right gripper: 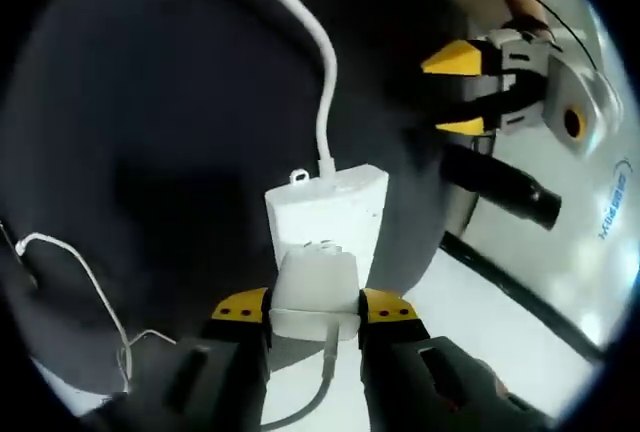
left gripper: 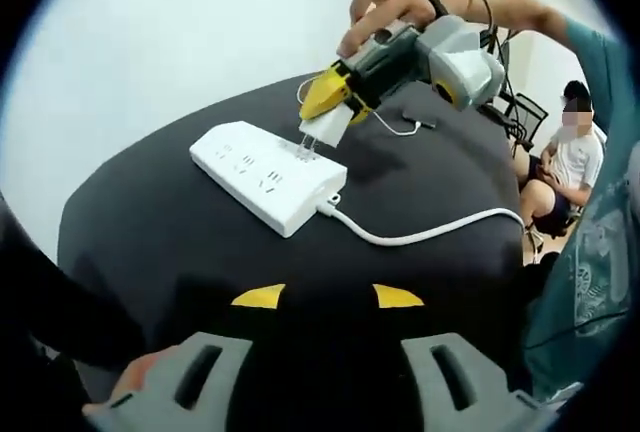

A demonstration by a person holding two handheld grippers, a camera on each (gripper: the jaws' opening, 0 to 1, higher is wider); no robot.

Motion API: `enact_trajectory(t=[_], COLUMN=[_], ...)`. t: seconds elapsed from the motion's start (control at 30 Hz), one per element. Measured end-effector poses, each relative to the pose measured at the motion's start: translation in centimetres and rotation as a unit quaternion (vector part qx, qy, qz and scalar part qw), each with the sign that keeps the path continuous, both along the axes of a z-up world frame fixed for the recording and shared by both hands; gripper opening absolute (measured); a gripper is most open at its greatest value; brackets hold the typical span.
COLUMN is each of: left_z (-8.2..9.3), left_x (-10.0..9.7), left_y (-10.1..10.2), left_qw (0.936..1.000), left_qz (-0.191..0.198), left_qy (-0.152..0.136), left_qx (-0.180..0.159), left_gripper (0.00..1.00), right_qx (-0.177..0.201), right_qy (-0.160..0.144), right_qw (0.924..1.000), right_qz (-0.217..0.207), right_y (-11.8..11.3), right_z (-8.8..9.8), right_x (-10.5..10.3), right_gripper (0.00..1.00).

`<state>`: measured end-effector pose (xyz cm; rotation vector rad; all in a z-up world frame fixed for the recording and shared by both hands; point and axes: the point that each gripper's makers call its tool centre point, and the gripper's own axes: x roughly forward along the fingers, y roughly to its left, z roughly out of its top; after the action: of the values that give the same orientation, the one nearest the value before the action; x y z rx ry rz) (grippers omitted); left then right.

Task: Connect the charging cable to the phone, plug the charger into the socket, and turn on the power strip switch to charge the phone.

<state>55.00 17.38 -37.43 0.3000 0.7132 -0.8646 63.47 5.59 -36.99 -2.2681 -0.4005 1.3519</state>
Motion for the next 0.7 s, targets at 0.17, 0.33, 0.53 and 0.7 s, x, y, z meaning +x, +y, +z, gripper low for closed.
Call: enact_trajectory(t=[0.17,0.33,0.53,0.7], left_z=[0.12,0.29,0.00,-0.06], left_x=[0.21,0.53,0.41,0.48], left_y=[-0.04,0.22,0.35,0.36], left_qw=[1.0000,0.9999,0.9999,0.9999], left_qz=[-0.004,-0.004,-0.006,-0.004], left_qy=[-0.005,-0.010,-0.009,-0.009], left_qx=[0.000,-0.002,-0.003,-0.006], left_gripper=[0.28,0.27,0.27,0.27], right_qx=[-0.020,-0.043,-0.080,-0.111], right_qy=[-0.005,0.001,0.003,-0.014], right_qw=[0.9998,0.9989,0.9962,0.9925], right_qz=[0.007,0.019,0.034,0.050], right_y=[0.17,0.36,0.61,0.59], right_z=[-0.53,-0.78,-0.80,-0.93], right_x=[0.47,0.37,0.86,0.52], right_gripper=[0.31,0.31,0.32,0.32])
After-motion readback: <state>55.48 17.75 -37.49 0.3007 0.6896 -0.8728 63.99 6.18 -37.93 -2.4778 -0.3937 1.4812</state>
